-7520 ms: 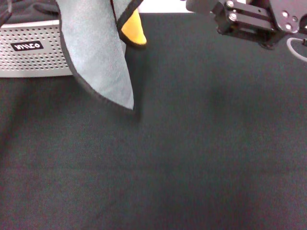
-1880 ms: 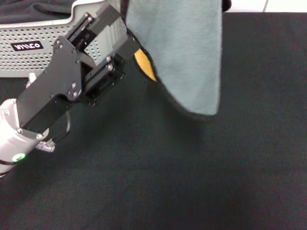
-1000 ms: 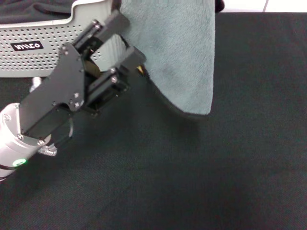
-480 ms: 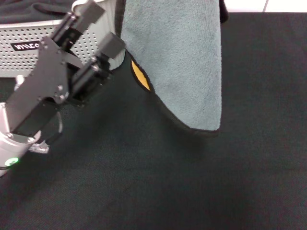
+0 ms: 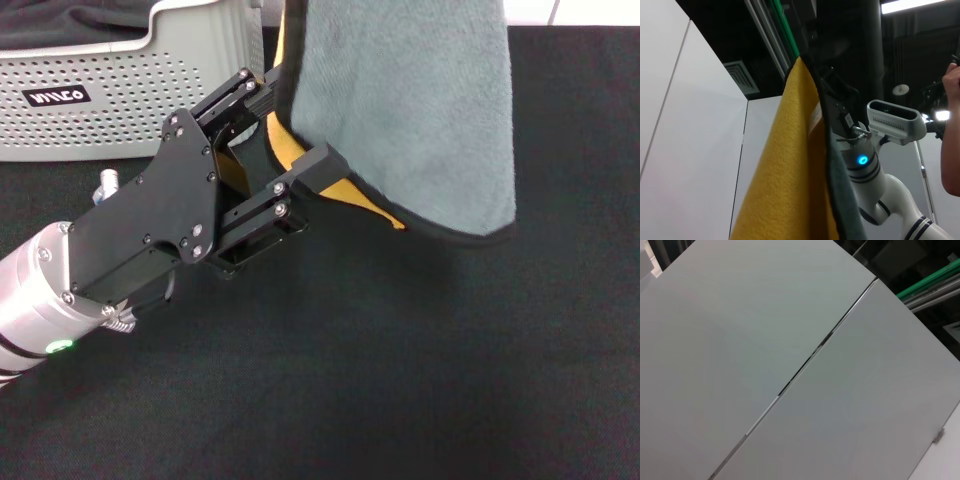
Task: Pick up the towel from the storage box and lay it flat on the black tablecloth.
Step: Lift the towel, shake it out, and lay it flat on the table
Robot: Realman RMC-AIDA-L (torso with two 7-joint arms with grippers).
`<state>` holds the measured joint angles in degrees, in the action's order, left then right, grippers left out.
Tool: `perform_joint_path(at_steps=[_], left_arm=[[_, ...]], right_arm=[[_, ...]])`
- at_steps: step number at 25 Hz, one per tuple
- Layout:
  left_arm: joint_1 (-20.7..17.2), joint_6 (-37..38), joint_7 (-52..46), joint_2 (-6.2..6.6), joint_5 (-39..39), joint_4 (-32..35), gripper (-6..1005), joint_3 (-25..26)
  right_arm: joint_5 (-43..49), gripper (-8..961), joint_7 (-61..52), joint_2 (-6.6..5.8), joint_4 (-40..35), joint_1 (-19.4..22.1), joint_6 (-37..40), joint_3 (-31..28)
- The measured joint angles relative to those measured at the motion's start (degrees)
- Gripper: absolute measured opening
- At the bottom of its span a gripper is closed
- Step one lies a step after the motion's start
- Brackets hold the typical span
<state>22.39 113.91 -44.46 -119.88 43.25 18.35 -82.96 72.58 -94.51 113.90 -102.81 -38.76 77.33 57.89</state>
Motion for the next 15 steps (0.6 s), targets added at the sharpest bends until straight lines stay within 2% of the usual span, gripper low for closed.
perform_joint_path(at_steps=[15], left_arm=[[-0.06, 0.63, -0.17, 0.00, 0.09, 0.38, 644, -0.01]], right_arm=[[0.02, 6, 0.15, -0.08, 0.24, 0.13, -0.06, -0.61]])
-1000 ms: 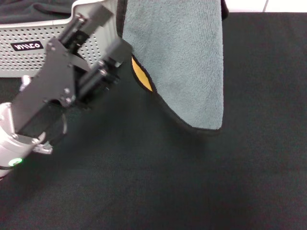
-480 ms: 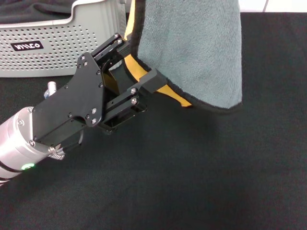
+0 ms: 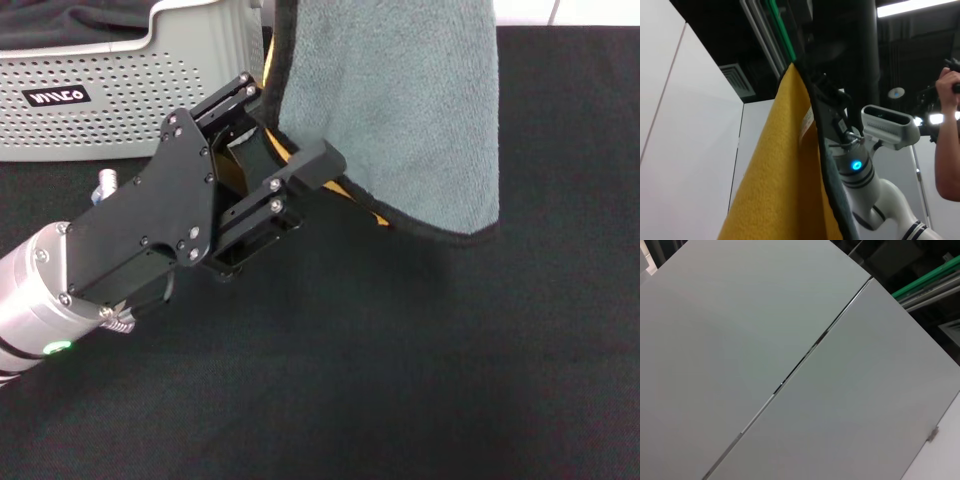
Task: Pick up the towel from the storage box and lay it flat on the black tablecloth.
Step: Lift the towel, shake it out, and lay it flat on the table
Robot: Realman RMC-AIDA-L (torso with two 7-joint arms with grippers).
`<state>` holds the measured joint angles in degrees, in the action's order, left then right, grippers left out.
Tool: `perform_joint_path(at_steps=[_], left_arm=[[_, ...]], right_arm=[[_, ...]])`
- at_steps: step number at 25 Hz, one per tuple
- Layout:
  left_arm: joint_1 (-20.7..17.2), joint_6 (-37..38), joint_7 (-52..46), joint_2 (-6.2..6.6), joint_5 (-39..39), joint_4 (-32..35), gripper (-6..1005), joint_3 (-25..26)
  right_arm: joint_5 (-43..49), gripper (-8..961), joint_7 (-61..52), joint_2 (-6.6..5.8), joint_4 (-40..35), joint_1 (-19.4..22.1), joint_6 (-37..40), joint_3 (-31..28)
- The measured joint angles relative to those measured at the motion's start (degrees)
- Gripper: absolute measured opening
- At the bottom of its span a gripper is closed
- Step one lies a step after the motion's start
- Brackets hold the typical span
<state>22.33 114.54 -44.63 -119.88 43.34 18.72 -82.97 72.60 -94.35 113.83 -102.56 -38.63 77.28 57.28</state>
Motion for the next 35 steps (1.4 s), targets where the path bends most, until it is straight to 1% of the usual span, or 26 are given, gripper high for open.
perform_joint_path(at_steps=[7, 10, 15, 21, 35], left_arm=[[0.08, 0.83, -0.02, 0.00, 0.00, 0.00, 641, 0.00], [0.08, 0.86, -0.02, 0.00, 0.00, 0.00, 420, 0.00], [-0.04, 0.96, -0.02, 0.03, -0.03, 0.00, 190, 0.14], [-0.18, 0.96, -0.02, -0.01, -0.07, 0.00, 108, 0.18], [0.07, 0.94, 0.41, 0.00, 0.00, -0.16, 89, 0.17]], right_arm=[[0.00, 6, 0.12, -0.02, 0.00, 0.19, 0.07, -0.65], [0.00, 6, 0.14, 0.04, -0.08, 0.25, 0.25, -0.82], [0.00, 6, 0.11, 0.07, -0.18, 0.31, 0.29, -0.98], [0.00, 7, 0.09, 0.08, -0.32, 0.31, 0.32, -1.46], [-0.58, 7, 0.13, 0.04, -0.56, 0.35, 0.39, -2.37]])
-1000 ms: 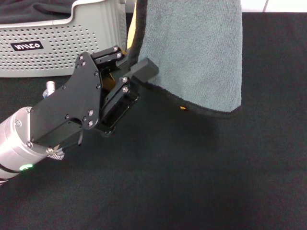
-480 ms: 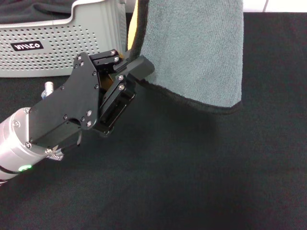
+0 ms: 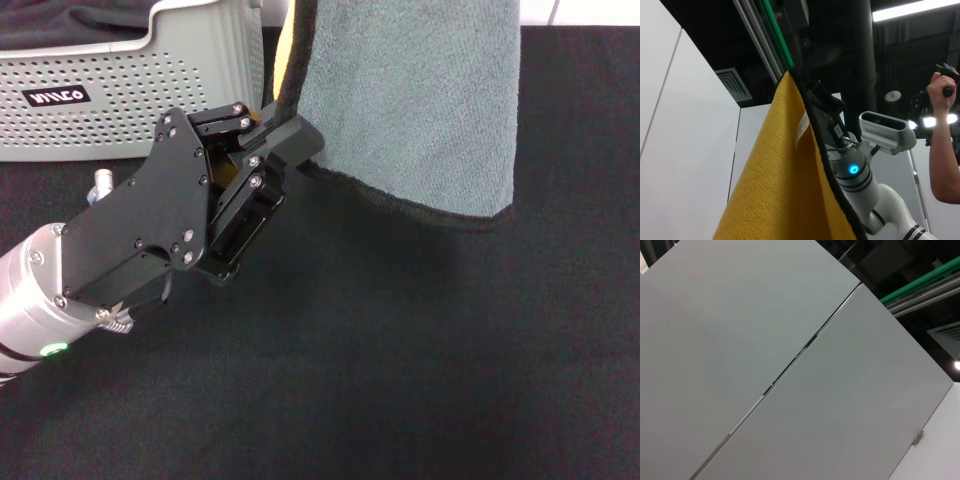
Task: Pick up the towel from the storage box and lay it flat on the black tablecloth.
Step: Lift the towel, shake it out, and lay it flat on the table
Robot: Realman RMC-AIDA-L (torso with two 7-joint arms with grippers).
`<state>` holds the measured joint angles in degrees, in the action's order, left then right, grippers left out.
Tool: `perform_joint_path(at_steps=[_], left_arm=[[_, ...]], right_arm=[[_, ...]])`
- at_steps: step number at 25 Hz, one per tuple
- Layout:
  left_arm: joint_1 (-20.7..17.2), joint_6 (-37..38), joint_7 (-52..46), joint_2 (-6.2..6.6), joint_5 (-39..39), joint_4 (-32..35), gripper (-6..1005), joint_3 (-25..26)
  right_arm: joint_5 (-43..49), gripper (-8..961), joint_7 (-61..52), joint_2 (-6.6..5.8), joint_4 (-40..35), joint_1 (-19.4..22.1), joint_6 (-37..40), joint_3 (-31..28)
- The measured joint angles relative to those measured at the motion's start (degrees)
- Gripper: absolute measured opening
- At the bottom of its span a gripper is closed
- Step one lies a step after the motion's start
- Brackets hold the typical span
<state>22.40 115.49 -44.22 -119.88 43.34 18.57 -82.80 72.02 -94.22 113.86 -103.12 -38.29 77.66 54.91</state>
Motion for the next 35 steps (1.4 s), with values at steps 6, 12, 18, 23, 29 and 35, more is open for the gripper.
perform_joint_path(at_steps=[6, 12, 18, 23, 29, 35], left_arm=[[0.01, 0.00, 0.16, 0.00, 0.00, 0.10, 81, 0.06], [0.01, 0.00, 0.18, 0.00, -0.14, 0.17, 73, 0.18], [0.09, 0.00, 0.19, 0.00, -0.01, 0.25, 65, 0.19], [0.05, 0.00, 0.19, 0.00, 0.00, 0.25, 59, 0.19], [-0.18, 0.00, 0.53, -0.01, -0.37, 0.24, 51, 0.23], [-0.85, 0.02, 0.94, -0.23, -3.21, -0.04, 41, 0.28]], right_arm=[[-0.13, 7, 0.08, -0.17, 0.02, 0.12, 0.07, -0.24], [-0.13, 7, 0.16, -0.09, 0.18, 0.14, 0.12, -0.60], [-0.13, 7, 0.18, -0.14, 0.27, 0.15, 0.12, -0.67], [-0.13, 7, 0.18, -0.18, 0.06, 0.15, 0.12, -0.69], [-0.21, 6, 0.18, -0.02, 0.01, 0.42, 0.13, -0.68], [-0.22, 6, 0.18, 0.04, -0.05, 1.66, 0.24, -0.68]])
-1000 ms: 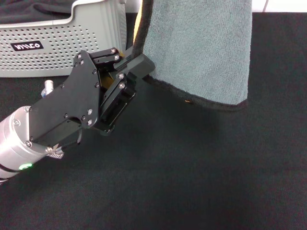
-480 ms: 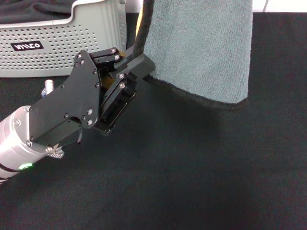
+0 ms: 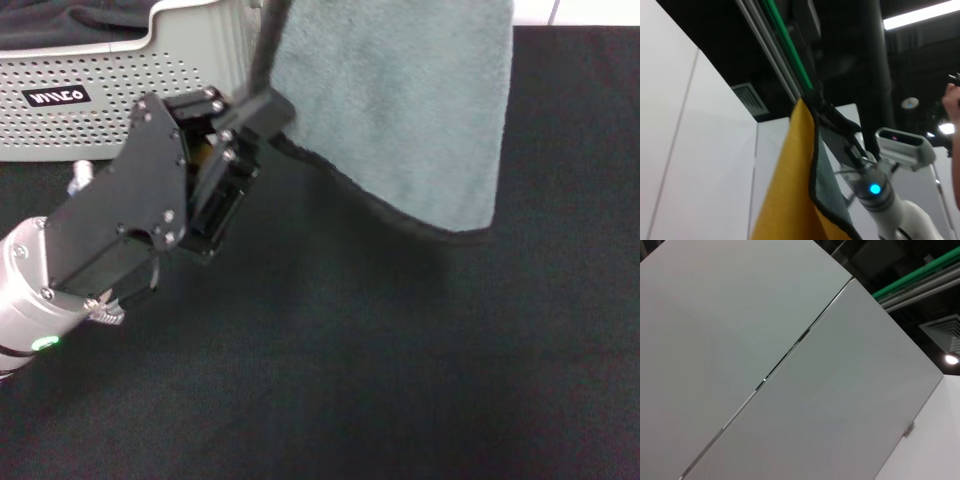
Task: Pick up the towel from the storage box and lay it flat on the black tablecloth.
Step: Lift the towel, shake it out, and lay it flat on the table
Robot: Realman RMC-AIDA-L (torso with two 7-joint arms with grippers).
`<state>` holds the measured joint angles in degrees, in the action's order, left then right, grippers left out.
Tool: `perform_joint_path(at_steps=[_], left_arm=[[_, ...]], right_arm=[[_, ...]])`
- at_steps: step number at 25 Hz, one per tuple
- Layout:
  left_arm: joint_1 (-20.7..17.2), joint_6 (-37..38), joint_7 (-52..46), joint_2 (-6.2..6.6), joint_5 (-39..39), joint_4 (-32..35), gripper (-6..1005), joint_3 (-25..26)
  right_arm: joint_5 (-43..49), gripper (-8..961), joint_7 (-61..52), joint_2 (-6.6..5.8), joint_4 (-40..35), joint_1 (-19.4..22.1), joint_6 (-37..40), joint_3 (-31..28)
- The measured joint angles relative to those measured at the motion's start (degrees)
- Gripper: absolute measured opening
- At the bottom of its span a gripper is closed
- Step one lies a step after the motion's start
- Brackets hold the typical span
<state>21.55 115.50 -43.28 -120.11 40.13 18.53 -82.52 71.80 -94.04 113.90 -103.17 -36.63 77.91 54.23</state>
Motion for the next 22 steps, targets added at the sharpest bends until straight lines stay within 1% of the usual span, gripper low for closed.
perform_joint_path(at_steps=[6, 7, 9, 11, 14, 19, 22], left_arm=[[-0.54, 0.10, -2.38, -0.02, -3.35, -0.11, 23, -0.02], [-0.50, 0.12, -4.56, 0.15, -3.55, 0.14, 22, 0.01], [-0.44, 0.12, -5.43, 0.30, -3.56, 0.26, 20, 0.03], [-0.27, 0.14, -7.34, 0.87, -3.57, 0.37, 19, 0.07], [-0.32, 0.16, -9.85, 2.10, -3.59, 0.67, 17, 0.08], [-0.51, 0.17, -12.55, 3.95, -3.23, 1.17, 18, 0.08], [-0.26, 0.04, -12.46, 5.28, -1.88, 1.23, 18, 0.08]], right_arm=[[0.24, 6, 0.10, 0.03, 0.70, 1.65, 0.05, 0.25], [0.33, 6, 0.15, 0.08, 0.82, 1.95, 0.05, 0.39], [0.51, 6, 0.40, 0.31, 1.18, 2.63, 0.16, 0.59], [0.59, 6, 0.92, 0.74, 1.73, 3.41, 0.56, 0.67], [0.67, 6, 1.59, 1.22, 2.07, 4.81, 1.11, 0.63], [0.71, 6, 1.67, 1.27, 2.10, 5.89, 1.46, 0.21], [0.72, 7, 1.58, 1.00, 2.11, 5.91, 2.09, 0.18]])
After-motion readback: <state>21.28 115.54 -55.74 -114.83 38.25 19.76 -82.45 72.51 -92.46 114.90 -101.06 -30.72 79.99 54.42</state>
